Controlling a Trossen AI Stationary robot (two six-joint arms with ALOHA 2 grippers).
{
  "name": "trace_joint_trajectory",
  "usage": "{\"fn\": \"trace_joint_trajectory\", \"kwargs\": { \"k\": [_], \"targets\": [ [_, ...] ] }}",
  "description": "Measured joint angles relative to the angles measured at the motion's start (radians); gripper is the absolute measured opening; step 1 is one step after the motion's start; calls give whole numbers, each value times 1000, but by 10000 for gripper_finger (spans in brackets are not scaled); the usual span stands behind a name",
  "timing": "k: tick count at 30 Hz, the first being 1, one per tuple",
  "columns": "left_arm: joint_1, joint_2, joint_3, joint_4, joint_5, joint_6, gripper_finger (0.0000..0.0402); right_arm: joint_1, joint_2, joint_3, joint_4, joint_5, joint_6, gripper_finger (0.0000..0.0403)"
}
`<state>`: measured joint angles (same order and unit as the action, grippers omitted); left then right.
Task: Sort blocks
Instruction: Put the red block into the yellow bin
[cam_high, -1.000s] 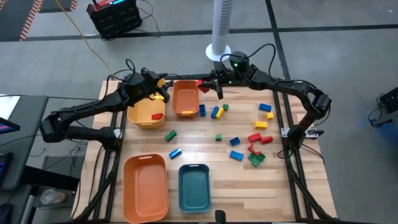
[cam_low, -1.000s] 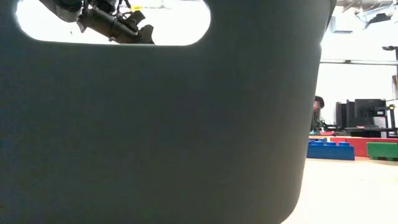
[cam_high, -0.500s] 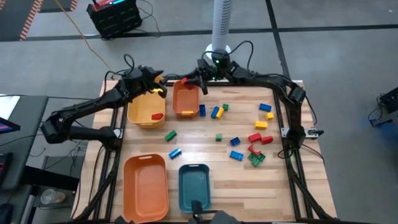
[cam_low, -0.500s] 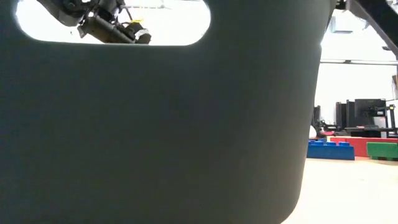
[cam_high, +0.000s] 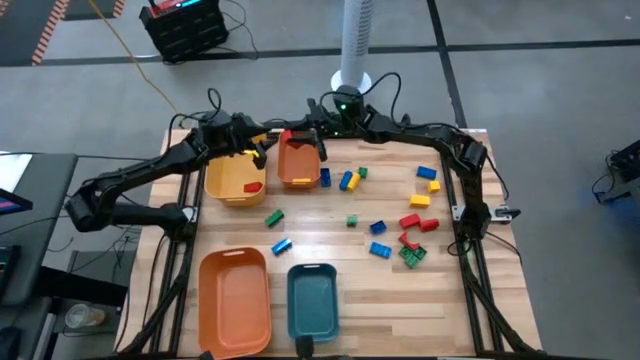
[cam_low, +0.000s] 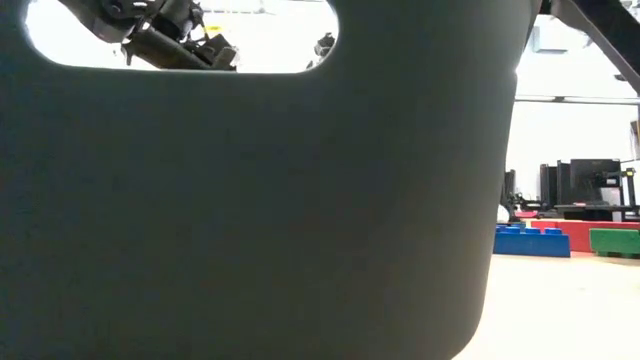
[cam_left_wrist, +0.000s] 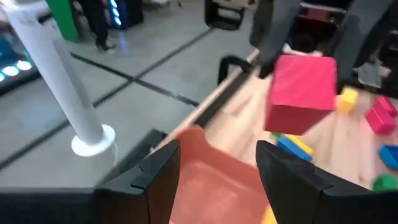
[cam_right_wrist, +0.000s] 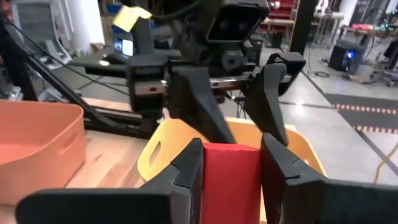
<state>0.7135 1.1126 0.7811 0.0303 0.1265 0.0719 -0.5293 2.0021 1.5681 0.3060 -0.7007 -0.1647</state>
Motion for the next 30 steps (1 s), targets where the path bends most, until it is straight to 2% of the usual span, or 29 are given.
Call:
{"fn": "trace_joint_trajectory", "kwargs": {
  "k": [8, 15, 20, 25, 30],
  "targets": [
    [-31, -6, 0, -101, 0, 37, 204, 47, 0, 0, -26, 175, -17, 108],
    [-54, -6, 0, -124, 102, 19, 210, 89, -2, 0, 50, 192, 48, 108],
    [-90, -6, 0, -121, 183, 30, 248, 131, -4, 0, 103, 227, 66, 108],
    [-125, -6, 0, -91, 156, 48, 289, 162, -4, 0, 121, 244, 71, 108],
    [-133, -7, 0, -20, 149, 46, 293, 169, -4, 0, 109, 259, 86, 108]
  ]
}}
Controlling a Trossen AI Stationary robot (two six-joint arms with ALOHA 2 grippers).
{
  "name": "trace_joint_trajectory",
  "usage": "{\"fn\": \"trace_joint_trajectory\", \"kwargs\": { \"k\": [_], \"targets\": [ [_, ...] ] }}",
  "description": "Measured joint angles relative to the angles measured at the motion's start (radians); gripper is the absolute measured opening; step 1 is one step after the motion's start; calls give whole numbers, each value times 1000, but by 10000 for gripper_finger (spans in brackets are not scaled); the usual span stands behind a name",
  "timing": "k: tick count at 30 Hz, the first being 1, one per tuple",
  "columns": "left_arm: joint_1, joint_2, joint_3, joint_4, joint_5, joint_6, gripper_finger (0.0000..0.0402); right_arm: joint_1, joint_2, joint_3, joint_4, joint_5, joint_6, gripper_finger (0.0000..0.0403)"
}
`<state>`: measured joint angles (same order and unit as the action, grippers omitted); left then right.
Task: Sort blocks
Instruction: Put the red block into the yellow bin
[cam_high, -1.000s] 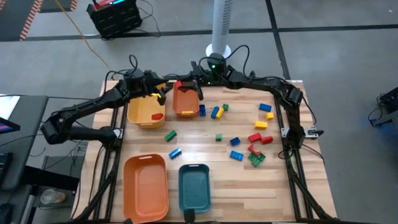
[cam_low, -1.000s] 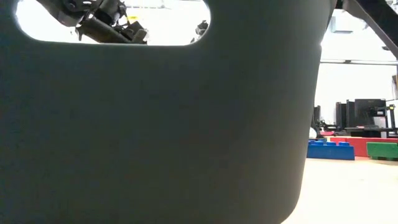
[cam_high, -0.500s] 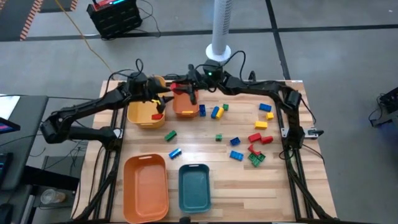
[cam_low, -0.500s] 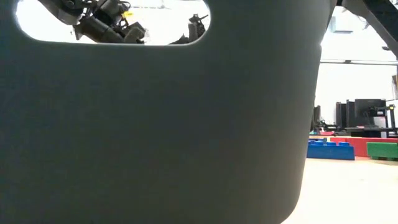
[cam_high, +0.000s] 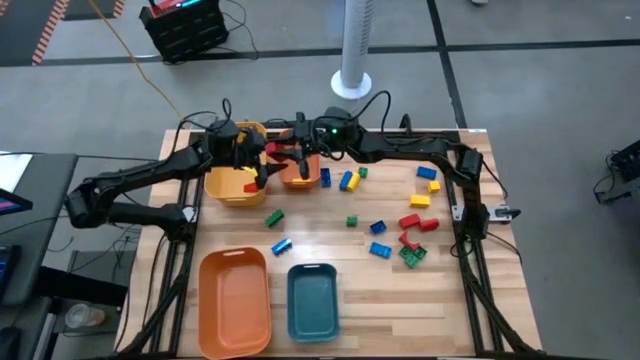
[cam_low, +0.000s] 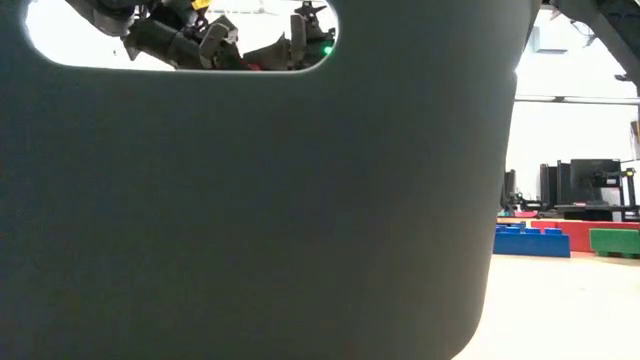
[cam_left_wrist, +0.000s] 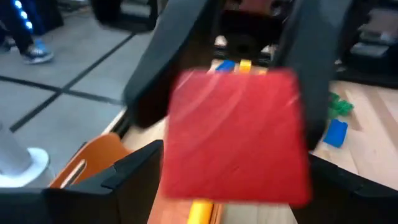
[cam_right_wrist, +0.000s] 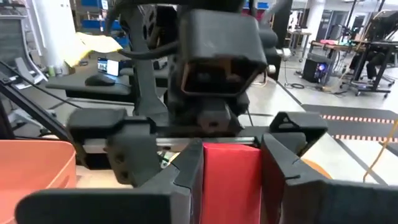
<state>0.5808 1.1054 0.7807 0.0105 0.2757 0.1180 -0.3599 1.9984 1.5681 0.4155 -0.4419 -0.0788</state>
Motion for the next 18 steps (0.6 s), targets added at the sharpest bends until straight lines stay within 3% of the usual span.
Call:
{"fn": "trace_joint_trajectory", "kwargs": {
  "k": [6, 13, 18],
  "targets": [
    [1, 0, 0, 0, -63, 17, 261, -2, 0, 0, -21, 2, 0, 108],
    [1, 0, -1, 1, -65, 46, 125, -10, -1, 0, -56, -8, -14, 108],
    [-1, -15, -2, -3, -58, 61, 126, -3, -3, 2, -76, -6, 0, 125]
  ]
}}
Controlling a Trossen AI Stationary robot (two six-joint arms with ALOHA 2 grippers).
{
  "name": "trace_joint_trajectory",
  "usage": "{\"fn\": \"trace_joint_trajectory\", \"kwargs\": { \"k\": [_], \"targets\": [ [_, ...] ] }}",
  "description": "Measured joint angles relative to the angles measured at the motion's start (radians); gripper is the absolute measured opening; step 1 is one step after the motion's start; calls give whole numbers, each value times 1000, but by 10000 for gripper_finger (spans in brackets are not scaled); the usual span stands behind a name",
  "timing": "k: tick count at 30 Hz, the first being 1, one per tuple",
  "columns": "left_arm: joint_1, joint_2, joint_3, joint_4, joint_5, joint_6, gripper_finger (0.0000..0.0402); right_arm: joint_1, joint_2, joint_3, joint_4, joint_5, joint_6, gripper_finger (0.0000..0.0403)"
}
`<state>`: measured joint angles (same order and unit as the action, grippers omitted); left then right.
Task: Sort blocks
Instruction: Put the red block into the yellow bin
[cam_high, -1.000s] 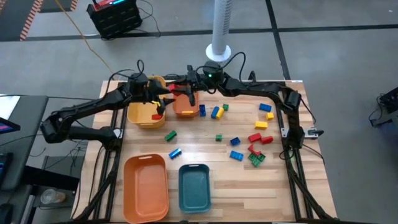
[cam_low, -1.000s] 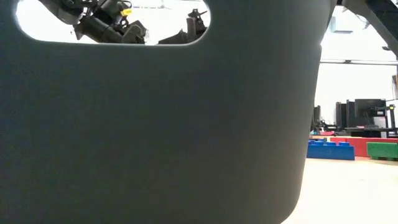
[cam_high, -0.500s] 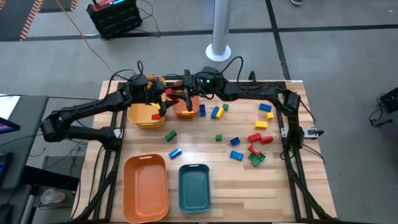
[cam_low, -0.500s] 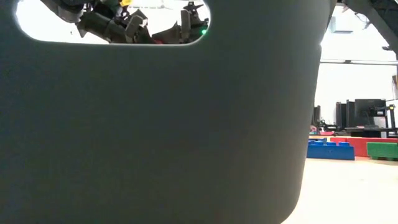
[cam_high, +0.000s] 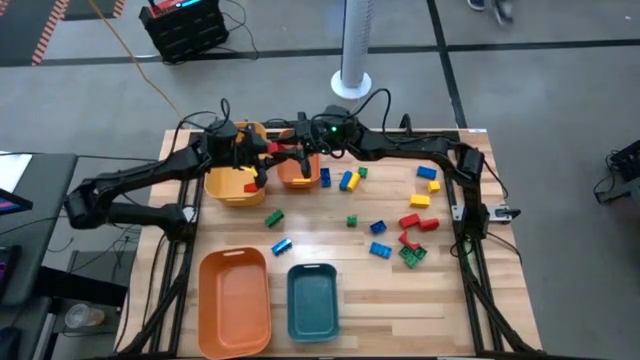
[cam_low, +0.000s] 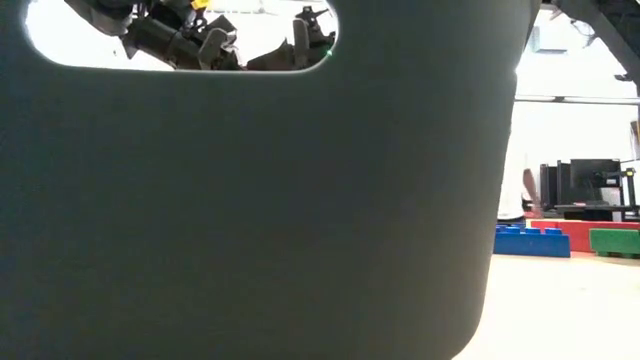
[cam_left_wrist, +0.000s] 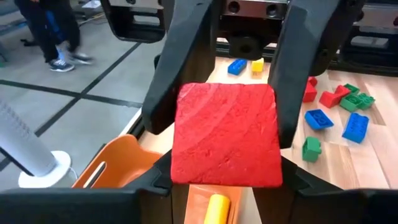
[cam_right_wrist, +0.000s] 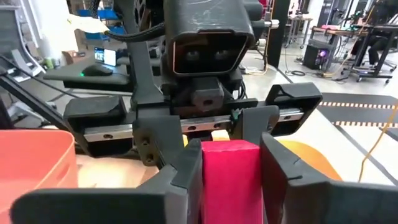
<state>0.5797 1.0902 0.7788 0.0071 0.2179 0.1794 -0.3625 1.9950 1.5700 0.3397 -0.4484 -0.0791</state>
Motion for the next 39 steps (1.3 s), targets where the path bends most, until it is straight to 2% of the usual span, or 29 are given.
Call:
{"fn": "trace_joint_trajectory", "kwargs": {
  "k": [6, 9, 12, 20, 23, 25, 32, 39],
  "targets": [
    [-1, -70, 0, -76, -17, -13, 126, 3, -18, -2, -74, 5, 34, 202],
    [-2, -122, 1, -158, -61, -33, 126, 1, -54, -4, -148, 5, 19, 245],
    [-2, -176, 1, -250, -138, -62, 126, -7, -102, -2, -229, 15, -2, 272],
    [-2, -200, 2, -484, -367, -172, 126, -26, -192, -2, -689, 176, -48, 283],
    [-2, -187, 2, -542, -414, -190, 126, -10, -210, -34, -775, 188, -20, 283],
    [-2, -187, 2, -570, -428, -202, 126, 12, -228, -84, -786, 201, -1, 283],
    [-2, -187, 2, -668, -477, -250, 126, 93, -360, -312, -706, 374, 65, 283],
    [8, -59, 2, -728, -475, -286, 126, 175, -473, -569, -441, 402, 213, 283]
  ]
}}
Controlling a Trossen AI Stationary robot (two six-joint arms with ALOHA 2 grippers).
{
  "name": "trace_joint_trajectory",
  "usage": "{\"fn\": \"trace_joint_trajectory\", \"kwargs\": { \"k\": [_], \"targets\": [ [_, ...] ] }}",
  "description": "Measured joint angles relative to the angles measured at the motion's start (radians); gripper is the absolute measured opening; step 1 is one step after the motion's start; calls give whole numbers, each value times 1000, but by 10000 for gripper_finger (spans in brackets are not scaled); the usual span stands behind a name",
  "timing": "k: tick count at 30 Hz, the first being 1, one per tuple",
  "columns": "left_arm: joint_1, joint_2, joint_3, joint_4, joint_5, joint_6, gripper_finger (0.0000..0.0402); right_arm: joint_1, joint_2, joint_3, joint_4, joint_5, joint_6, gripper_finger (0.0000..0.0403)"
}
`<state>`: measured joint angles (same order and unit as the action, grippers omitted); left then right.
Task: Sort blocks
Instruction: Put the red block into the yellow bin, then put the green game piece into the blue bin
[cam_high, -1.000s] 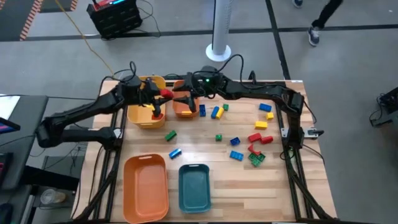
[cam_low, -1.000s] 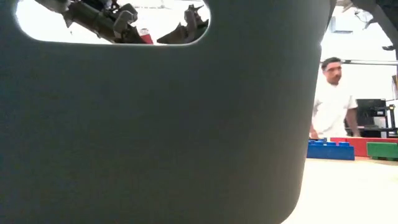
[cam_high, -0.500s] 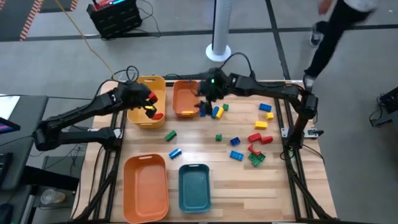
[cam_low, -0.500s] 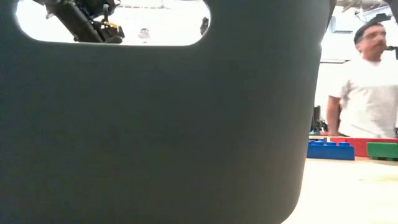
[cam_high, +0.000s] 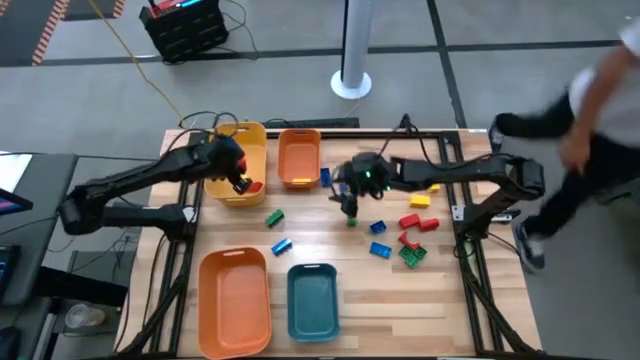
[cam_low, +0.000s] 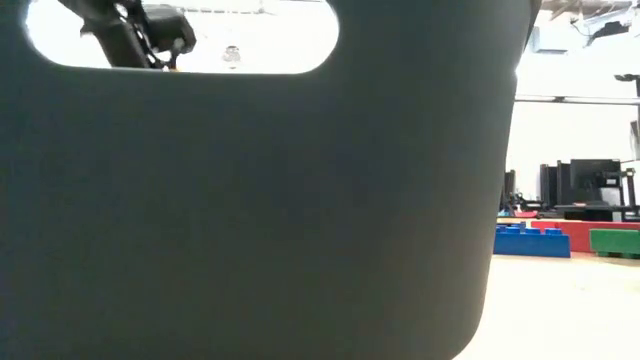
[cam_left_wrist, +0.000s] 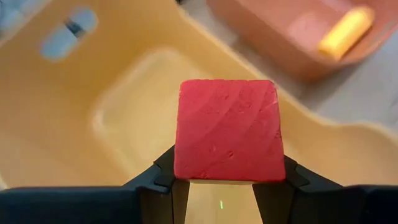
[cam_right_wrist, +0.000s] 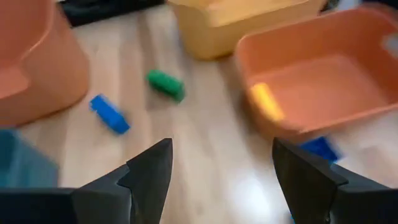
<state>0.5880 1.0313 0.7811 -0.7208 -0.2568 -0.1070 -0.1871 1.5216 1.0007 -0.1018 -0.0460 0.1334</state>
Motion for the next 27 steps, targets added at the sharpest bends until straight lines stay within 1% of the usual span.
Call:
{"fn": "trace_joint_trajectory", "kwargs": {
  "k": [2, 6, 7, 11, 13, 16, 20, 23, 25, 27],
  "targets": [
    [0, 62, 0, -10, 22, -3, 126, 25, -4, -37, 18, 3, 23, 283],
    [1, 153, 0, -3, 35, 17, 130, 69, -16, -53, 28, 55, 35, 283],
    [2, 172, 0, -3, 32, 21, 142, 75, -17, -55, 25, 56, 35, 283],
    [9, 204, 0, -3, 33, 34, 233, 87, -20, -58, 23, 57, 24, 283],
    [11, 205, 0, 4, 39, 35, 267, 86, -26, -57, 28, 57, 8, 283],
    [11, 175, 4, 15, 38, 44, 288, 69, -27, -56, 33, 58, -28, 283],
    [-6, 77, 10, 89, 30, 62, 287, 25, -31, -71, 38, 58, -58, 283],
    [-40, -13, 0, 176, 28, 91, 280, -8, -29, -120, 33, 58, 12, 283],
    [-70, -68, -16, 249, 21, 118, 275, -20, -29, -156, 24, 80, 65, 283],
    [-100, -119, -37, 320, 21, 156, 273, -3, -30, -168, -41, 107, 84, 283]
  ]
}}
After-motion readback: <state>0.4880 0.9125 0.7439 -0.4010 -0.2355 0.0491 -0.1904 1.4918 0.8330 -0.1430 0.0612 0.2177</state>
